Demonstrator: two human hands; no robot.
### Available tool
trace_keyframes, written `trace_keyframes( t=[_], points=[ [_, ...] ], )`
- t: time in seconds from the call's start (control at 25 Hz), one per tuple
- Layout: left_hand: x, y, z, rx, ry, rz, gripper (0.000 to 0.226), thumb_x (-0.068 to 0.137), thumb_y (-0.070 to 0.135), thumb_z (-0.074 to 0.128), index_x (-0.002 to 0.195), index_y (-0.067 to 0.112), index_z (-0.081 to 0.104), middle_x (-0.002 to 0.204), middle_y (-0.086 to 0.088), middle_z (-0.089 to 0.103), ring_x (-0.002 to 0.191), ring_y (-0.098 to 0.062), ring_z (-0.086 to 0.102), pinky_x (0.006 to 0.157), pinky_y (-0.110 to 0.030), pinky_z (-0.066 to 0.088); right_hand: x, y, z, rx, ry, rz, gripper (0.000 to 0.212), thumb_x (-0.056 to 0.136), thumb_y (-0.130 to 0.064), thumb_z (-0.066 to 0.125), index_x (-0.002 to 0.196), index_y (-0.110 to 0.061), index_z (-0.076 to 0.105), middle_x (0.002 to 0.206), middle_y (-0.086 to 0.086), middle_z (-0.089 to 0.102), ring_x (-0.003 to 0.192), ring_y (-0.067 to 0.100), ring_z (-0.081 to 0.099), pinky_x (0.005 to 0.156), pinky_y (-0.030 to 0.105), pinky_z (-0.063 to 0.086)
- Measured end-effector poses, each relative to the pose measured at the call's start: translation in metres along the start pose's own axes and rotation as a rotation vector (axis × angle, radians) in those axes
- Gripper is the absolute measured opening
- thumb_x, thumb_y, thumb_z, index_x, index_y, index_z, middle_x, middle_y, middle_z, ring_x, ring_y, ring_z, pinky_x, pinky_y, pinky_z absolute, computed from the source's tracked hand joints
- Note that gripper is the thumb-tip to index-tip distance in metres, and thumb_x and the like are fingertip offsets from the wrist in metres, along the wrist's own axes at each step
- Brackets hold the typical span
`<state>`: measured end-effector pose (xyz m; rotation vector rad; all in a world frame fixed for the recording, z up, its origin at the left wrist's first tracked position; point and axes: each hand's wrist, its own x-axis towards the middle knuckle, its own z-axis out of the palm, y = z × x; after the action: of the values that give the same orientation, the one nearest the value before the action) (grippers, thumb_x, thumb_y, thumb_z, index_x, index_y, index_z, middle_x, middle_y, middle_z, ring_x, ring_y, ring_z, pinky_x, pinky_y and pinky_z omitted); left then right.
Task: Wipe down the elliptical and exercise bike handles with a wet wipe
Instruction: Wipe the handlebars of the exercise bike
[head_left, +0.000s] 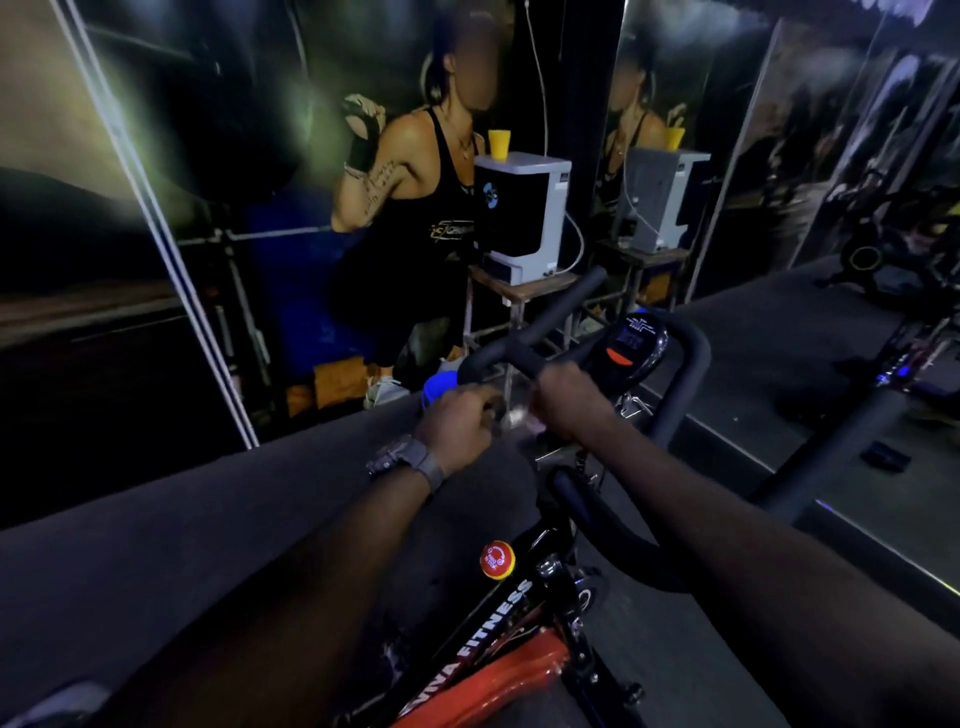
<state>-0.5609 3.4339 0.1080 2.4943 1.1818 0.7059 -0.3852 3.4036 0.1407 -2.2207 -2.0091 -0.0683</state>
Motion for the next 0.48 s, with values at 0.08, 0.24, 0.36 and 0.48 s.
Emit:
trace_keyframes(
  t=[0.08, 0.24, 0.36, 0.48],
  points=[
    [-0.002, -0.011, -0.045, 0.039, 0.127, -0.074, 0.043, 0.088, 0.007, 0.054, 0.129, 0.017, 0.063, 0.127, -0.011, 0.065, 0.115, -0.031, 0.06, 0.094, -0.037, 0.05, 0.021, -0.029, -0.039, 0.108, 0.237, -0.133, 0.021, 0.078, -0.015, 0.058, 0.088, -0.003, 0.072, 0.084, 0.022, 0.07, 0.08, 0.037, 0.069, 0.068, 0.043, 0.054],
    [-0.042, -0.047, -0.156, 0.027, 0.411, -0.269, 0.038, 0.093, 0.009, 0.053, 0.13, 0.012, 0.06, 0.124, -0.011, 0.067, 0.113, -0.029, 0.063, 0.095, -0.034, 0.05, 0.039, -0.133, -0.094, 0.494, 0.552, -0.344, 0.02, 0.083, -0.022, 0.057, 0.08, -0.013, 0.075, 0.084, 0.011, 0.074, 0.079, 0.027, 0.069, 0.069, 0.036, 0.053],
    [-0.124, -0.09, -0.206, 0.149, 0.509, -0.45, 0.037, 0.092, 0.014, 0.054, 0.129, 0.015, 0.06, 0.12, -0.009, 0.069, 0.11, -0.029, 0.064, 0.09, -0.032, 0.05, 0.012, -0.23, -0.054, 0.595, 0.467, -0.544, 0.018, 0.085, -0.017, 0.058, 0.084, -0.015, 0.076, 0.087, 0.01, 0.074, 0.081, 0.025, 0.068, 0.07, 0.033, 0.051],
    [-0.227, -0.121, -0.207, 0.152, 0.528, -0.678, 0.035, 0.093, 0.015, 0.055, 0.128, 0.016, 0.06, 0.116, -0.007, 0.07, 0.11, -0.028, 0.064, 0.089, -0.031, 0.049, -0.041, -0.306, 0.025, 0.59, 0.243, -0.682, 0.019, 0.087, -0.015, 0.059, 0.081, -0.015, 0.076, 0.086, 0.013, 0.071, 0.08, 0.03, 0.066, 0.068, 0.033, 0.042]
  ],
)
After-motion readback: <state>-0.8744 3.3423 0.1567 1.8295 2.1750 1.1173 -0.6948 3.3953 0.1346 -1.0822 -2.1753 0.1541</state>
